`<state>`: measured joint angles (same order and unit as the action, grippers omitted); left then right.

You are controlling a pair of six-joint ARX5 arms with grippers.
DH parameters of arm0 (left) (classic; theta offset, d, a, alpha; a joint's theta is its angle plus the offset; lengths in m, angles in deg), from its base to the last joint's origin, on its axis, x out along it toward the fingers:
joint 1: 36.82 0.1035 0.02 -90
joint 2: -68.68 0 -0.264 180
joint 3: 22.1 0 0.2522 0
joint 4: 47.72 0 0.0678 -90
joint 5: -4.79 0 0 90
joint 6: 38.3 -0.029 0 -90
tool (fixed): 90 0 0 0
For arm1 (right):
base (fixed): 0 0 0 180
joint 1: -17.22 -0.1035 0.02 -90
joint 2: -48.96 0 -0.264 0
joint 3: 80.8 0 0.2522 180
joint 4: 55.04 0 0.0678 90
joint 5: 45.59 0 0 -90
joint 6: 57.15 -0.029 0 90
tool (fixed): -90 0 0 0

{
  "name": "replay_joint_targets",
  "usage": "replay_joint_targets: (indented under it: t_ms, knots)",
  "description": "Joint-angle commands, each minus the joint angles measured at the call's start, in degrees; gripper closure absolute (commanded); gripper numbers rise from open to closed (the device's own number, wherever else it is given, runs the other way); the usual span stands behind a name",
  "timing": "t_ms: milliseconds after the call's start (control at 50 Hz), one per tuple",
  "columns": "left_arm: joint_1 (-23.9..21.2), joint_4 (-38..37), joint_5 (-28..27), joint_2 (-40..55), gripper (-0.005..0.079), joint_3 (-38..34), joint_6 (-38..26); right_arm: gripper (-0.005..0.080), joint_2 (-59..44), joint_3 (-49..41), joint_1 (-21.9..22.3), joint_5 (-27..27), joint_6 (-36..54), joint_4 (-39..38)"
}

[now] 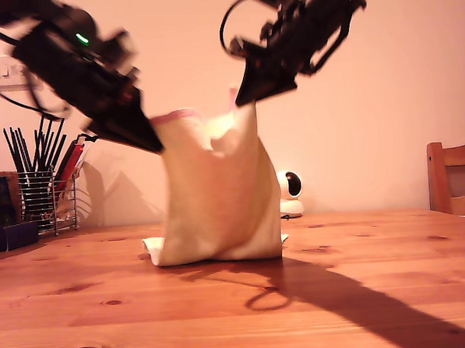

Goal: Fold the tea towel in front of you. After folding it, place it to the right side.

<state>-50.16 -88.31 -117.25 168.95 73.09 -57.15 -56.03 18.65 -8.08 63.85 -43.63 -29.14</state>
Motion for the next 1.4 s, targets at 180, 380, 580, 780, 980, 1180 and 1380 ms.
replay_joint_targets:
  t_ms: [180,380,580,780,980,1180,1380]
  knots:
    - [0.11,7.85,1.03,-10.8,0.0764,-15.19,3.32,0.0763,6.88,-8.28,-3.37,-0.28,-0.46,-1.81]
    - [-1.68,8.15,2.4,-17.29,0.0764,-24.3,5.44,0.0763,14.05,-17.51,-5.07,-2.12,-0.92,-2.05]
    - [-2.49,1.09,4.02,-24.2,0.0764,-28.11,5.51,0.0763,21.46,-25.62,-6.69,-3.5,-3.28,-2.08]
    - [-4.04,-6.23,4.0,-27.69,0.0764,-28.63,6.36,0.0763,26.45,-30.82,-9.42,-4.83,-5.31,-0.81]
    - [-7.45,-13.25,4.04,-28.02,0.0764,-28.63,6.99,0.0763,29.03,-32.57,-12.37,-6.62,-6.08,3.39]
    - [-10.64,-16.92,5.64,-28.55,0.0764,-28.65,7.85,0.0763,32.15,-35.5,-14.4,-8.2,-7.82,6.71]
    - [-12.72,-11.91,8.22,-32.7,0.0764,-33.11,10.36,0.0763,37.44,-41.16,-15.58,-10.12,-10.84,5.7]
